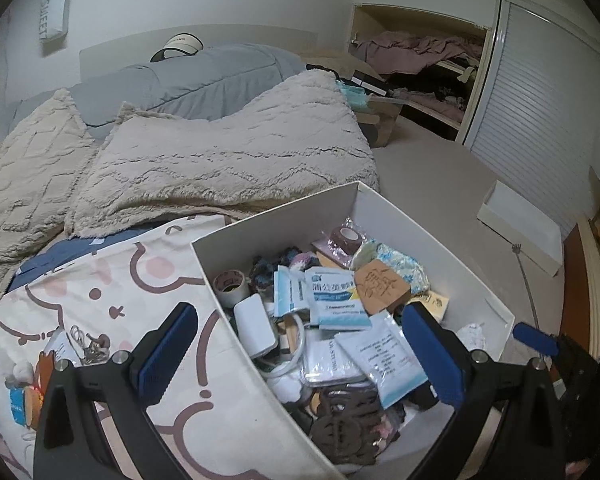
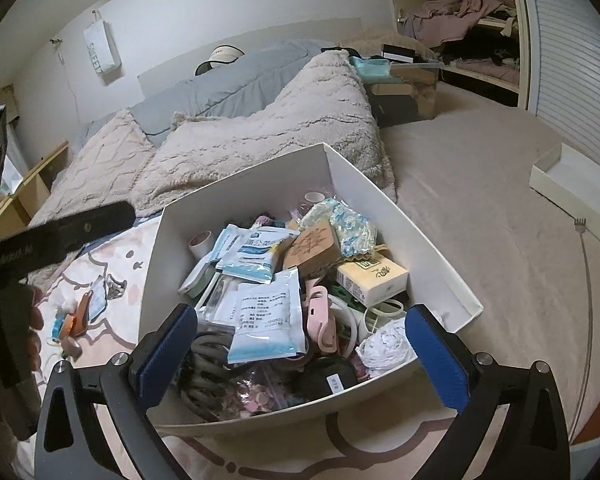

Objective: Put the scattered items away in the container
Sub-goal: 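Withdraw both tools from the box back toward the items on the bed, then grasp the brown tape roll with the right gripper while the left grasps the clear ring, then lift and carry the tape roll and clear ring toward the white box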

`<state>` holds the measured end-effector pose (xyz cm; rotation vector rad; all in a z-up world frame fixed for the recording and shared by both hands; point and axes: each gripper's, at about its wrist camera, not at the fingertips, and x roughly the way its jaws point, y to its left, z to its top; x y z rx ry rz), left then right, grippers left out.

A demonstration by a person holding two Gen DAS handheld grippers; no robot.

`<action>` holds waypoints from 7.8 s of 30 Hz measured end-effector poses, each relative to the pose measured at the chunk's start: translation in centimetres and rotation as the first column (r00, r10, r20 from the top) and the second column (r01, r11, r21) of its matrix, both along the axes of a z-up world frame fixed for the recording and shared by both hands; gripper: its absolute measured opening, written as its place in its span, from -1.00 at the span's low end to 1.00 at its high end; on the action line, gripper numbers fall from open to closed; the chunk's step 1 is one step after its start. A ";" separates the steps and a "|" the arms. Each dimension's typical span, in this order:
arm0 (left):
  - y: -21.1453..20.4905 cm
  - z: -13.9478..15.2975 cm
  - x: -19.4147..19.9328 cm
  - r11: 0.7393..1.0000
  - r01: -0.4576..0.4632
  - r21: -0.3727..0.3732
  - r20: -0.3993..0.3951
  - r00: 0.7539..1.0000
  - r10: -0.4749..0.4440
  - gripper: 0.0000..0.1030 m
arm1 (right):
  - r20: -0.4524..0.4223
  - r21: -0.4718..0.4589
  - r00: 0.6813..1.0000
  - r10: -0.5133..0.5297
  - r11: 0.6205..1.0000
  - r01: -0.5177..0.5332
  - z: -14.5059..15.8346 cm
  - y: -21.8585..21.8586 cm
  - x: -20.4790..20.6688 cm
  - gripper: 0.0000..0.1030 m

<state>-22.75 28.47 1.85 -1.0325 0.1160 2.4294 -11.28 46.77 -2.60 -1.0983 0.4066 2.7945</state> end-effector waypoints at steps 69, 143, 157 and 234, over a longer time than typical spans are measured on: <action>-24.0 -3.4 2.7 0.924 -0.381 -0.046 0.017 0.924 0.382 0.99 | -0.049 0.102 0.955 0.291 0.953 -0.285 1.4 -17.8 -4.9 1.00; -41.2 -17.3 2.0 0.888 -0.429 -0.165 0.178 0.873 0.455 0.99 | 0.131 0.058 0.652 0.747 0.651 -0.757 -12.2 -42.5 -10.4 -0.32; -38.9 -19.1 2.9 0.906 -0.350 -0.237 0.147 0.909 0.389 0.99 | 0.062 -0.153 0.671 0.739 0.671 -0.725 -12.3 -38.0 -7.3 -0.49; -36.0 -18.7 4.9 0.898 -0.336 -0.283 -0.020 0.938 0.345 0.63 | 0.138 0.011 0.698 0.702 0.704 -0.710 -12.4 -37.8 -2.4 -0.16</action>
